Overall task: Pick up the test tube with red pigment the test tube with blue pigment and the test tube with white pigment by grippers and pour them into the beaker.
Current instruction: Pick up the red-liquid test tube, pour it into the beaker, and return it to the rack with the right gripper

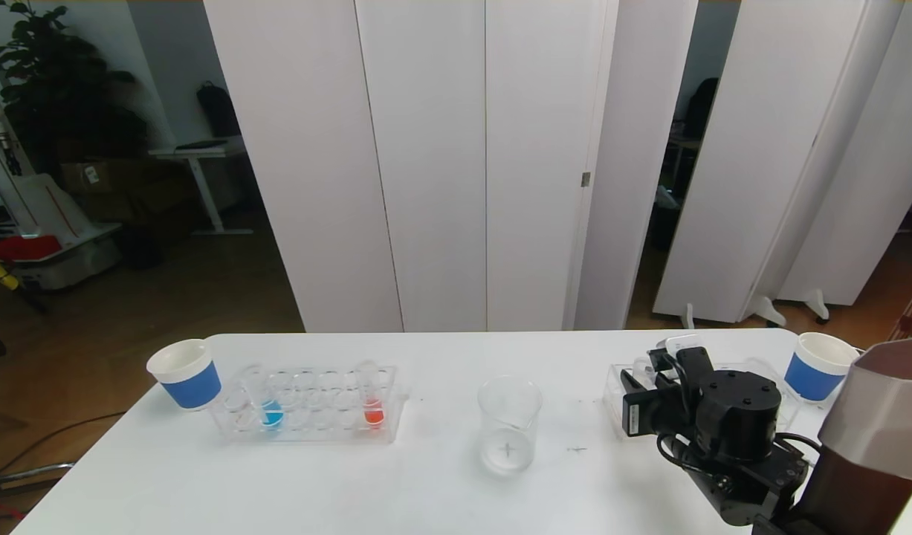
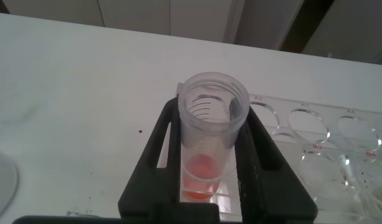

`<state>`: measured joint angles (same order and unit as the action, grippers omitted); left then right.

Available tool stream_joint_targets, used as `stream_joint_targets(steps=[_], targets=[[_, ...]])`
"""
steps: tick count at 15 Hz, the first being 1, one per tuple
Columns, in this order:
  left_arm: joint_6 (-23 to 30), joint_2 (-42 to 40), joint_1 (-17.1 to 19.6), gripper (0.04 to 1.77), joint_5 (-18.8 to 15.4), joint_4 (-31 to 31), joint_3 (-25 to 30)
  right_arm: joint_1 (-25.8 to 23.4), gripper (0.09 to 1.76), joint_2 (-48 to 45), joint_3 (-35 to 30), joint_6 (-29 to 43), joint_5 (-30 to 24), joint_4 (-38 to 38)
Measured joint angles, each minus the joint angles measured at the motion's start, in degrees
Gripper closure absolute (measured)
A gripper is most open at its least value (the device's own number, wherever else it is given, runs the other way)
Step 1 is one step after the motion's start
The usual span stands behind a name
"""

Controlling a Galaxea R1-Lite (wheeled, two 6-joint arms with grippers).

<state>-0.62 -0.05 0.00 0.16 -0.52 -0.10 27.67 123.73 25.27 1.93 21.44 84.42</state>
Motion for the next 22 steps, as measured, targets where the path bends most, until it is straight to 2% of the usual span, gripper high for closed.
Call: stream_joint_targets(steps=[12,16,20,22], targets=[[0.0,0.0,0.0,0.06,0.0,0.0,0.0,-0.04,1.27,-4.96,-1.0,0.35,-0.11,-0.3],[0.0,0.0,0.0,0.06,-0.02,0.0,0.0,-0.83,1.27,-8.66,1.16,-0.2,-0.85,-1.23],[0.0,0.0,0.0,0.06,0.0,0.0,0.0,-1.5,1.27,-12.91,5.79,-0.26,-1.3,-11.46],[0.0,0.0,0.0,0.06,0.0,0.0,-0.01,-2.76,1.27,-15.13,10.89,-0.28,-3.89,-18.8]])
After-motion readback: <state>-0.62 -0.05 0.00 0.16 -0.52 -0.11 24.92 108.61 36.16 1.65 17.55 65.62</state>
